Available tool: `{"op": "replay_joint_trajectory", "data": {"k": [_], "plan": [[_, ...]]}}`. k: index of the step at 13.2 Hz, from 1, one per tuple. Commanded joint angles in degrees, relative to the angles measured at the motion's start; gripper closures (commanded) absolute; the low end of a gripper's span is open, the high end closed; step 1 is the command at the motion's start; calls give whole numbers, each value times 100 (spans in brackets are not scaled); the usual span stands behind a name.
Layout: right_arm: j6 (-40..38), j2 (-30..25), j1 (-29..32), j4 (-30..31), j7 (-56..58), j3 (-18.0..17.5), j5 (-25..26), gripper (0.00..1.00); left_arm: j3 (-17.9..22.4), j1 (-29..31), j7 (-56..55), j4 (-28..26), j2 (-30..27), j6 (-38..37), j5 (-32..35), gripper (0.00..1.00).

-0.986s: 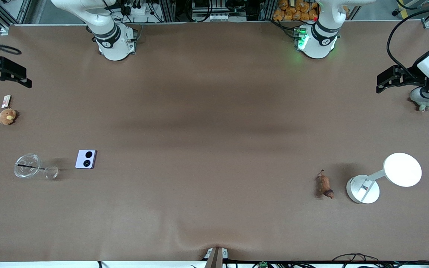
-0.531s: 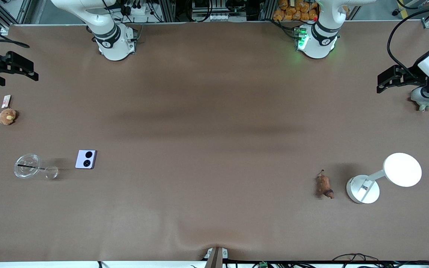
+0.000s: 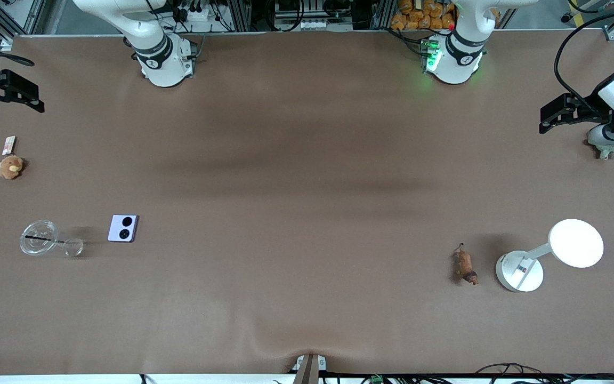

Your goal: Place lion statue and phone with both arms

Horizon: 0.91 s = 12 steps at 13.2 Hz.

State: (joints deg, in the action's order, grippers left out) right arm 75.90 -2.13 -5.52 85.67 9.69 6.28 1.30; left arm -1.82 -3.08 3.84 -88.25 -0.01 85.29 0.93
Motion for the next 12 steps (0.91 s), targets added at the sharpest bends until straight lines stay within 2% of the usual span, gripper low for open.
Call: {"op": "replay_joint_trajectory", "data": {"k": [1, 12], "plan": [[-119, 81, 60, -165, -178, -22, -95, 0, -2, 27, 55, 106, 36, 5, -58, 0], [-137, 81, 69, -147, -178, -4, -139, 0, -2, 27, 55, 89, 36, 14, -40, 0]]}}
